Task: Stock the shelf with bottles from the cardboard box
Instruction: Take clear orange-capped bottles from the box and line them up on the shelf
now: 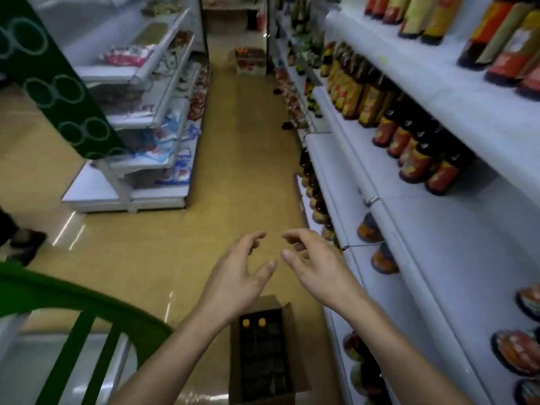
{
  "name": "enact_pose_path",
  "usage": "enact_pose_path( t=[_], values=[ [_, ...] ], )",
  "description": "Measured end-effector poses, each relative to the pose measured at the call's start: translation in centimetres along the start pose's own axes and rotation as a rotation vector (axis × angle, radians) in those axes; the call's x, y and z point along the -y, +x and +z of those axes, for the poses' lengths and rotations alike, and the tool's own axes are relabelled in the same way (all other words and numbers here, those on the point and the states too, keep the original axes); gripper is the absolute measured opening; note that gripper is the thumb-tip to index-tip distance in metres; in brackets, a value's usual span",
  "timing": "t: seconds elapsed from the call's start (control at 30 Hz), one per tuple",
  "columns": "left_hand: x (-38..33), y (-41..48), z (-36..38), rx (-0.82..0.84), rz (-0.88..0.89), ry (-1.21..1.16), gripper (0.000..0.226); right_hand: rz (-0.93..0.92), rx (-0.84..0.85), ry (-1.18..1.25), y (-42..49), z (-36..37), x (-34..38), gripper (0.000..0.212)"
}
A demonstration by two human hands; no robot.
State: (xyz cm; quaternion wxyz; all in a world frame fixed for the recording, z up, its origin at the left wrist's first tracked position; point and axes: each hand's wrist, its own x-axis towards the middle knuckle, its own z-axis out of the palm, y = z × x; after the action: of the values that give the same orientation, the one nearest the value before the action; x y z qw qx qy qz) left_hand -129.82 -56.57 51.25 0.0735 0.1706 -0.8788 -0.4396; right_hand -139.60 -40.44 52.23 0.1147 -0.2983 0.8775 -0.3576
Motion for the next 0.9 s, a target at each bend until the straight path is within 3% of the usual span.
enact_pose_path(
  t=[0.33,0.6,0.9],
  values=[
    [12.0,-3.1,9.2,-0.011,-0.295,-0.029,0.057,0.008,0.302,0.035,0.7,12.5,-10.8,0.036],
    [25.7,-2.5,20.3,0.053,-0.331,-0.072,0.049,0.099,0.36,0.044,0.5,25.4,-23.8,0.033],
    [46.8,2.3,35.4,0.094,-0.346,-0.037,0.06,0.159,0.388,-0.061,3.7,43.1,-41.7,0.037]
  ],
)
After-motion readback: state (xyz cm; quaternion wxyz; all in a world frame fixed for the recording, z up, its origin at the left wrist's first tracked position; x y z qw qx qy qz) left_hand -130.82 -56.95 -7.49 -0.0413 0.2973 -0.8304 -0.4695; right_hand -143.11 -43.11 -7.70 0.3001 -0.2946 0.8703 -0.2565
